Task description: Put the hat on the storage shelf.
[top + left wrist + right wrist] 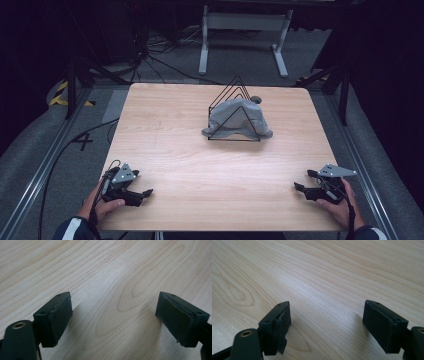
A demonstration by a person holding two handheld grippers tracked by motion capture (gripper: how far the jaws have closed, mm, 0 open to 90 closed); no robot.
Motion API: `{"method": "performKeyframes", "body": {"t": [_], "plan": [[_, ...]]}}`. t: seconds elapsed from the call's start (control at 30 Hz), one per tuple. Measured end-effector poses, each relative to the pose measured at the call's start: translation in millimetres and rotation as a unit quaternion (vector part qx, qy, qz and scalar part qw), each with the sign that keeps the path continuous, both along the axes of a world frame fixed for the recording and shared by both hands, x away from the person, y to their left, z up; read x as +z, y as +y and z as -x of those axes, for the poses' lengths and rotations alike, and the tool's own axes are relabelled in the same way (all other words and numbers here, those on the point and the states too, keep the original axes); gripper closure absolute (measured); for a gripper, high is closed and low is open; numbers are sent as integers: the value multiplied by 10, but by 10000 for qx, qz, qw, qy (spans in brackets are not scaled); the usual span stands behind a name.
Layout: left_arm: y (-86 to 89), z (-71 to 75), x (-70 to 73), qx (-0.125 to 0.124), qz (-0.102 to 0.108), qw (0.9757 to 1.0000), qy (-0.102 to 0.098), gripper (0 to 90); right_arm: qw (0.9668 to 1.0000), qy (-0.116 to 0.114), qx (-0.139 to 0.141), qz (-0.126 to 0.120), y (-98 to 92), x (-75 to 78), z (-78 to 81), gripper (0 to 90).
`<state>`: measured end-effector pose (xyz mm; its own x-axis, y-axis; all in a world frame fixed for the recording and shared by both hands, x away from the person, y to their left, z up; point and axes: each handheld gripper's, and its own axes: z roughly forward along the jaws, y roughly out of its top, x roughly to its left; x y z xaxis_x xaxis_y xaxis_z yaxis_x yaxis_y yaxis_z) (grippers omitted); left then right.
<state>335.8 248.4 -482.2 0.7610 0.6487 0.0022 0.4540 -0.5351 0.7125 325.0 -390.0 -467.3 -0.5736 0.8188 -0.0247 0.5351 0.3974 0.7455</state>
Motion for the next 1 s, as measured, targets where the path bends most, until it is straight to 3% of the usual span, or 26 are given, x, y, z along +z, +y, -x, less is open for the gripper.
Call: {"method": "performKeyframes", "body": {"t": [0.17, 1.0], "plan": [[4, 26, -6, 88, 53, 9999, 40, 145, 9999, -13, -139, 1, -7, -2, -3, 230], [6, 25, -3, 87, 27, 9999, 49, 144, 9998, -13, -189, 3, -18, -2, 6, 223]]}}
